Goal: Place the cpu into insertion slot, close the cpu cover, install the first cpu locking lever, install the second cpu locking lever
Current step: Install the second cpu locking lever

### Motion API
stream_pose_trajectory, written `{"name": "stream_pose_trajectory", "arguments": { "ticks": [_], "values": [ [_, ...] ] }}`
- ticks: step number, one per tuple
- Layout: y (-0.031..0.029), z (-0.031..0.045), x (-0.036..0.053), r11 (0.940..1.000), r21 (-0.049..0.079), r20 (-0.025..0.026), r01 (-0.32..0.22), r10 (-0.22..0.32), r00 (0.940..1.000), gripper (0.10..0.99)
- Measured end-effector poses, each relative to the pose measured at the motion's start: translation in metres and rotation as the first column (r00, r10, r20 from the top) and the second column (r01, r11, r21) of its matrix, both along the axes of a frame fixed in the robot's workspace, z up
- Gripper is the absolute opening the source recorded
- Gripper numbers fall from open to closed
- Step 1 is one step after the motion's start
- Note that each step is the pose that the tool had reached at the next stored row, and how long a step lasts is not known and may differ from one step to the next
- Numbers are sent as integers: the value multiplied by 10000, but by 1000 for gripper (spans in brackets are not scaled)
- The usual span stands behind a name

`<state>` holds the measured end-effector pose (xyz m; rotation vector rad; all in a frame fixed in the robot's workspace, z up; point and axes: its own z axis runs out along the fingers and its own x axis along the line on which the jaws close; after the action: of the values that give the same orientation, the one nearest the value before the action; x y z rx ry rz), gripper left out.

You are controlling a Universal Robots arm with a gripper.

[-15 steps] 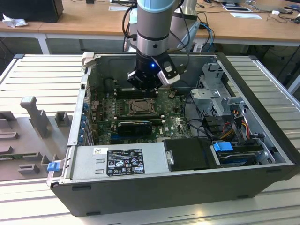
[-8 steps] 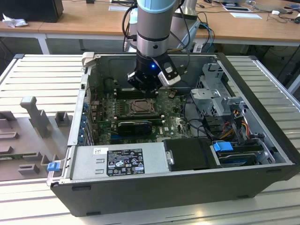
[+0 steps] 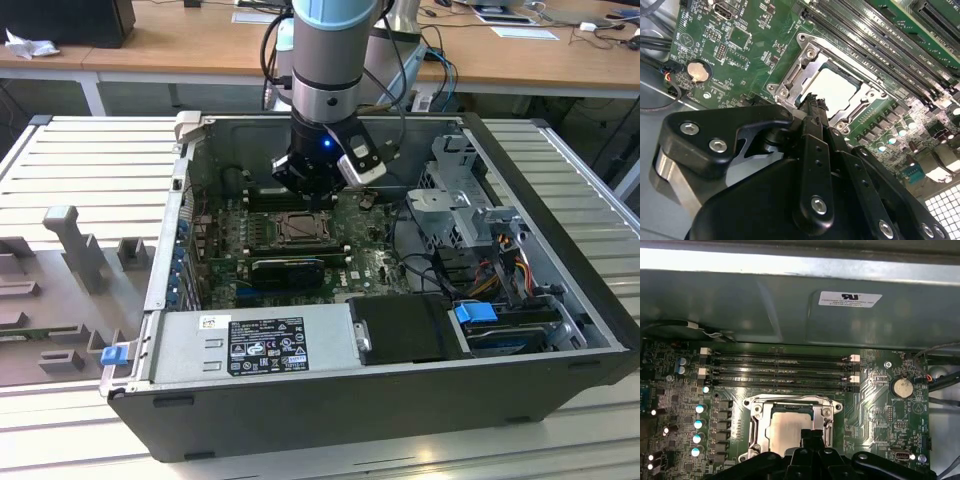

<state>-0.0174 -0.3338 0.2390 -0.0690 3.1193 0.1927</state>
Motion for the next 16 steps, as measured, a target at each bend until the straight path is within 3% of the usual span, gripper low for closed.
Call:
{"name": "stream_pose_trajectory", "arguments": {
  "ticks": [6, 16],
  "values": [
    [-3, 100, 0, 10000, 0, 0, -2, 2, 10000, 106],
    [-65, 100, 0, 10000, -1, -1, -1, 1, 10000, 106]
  ]
}}
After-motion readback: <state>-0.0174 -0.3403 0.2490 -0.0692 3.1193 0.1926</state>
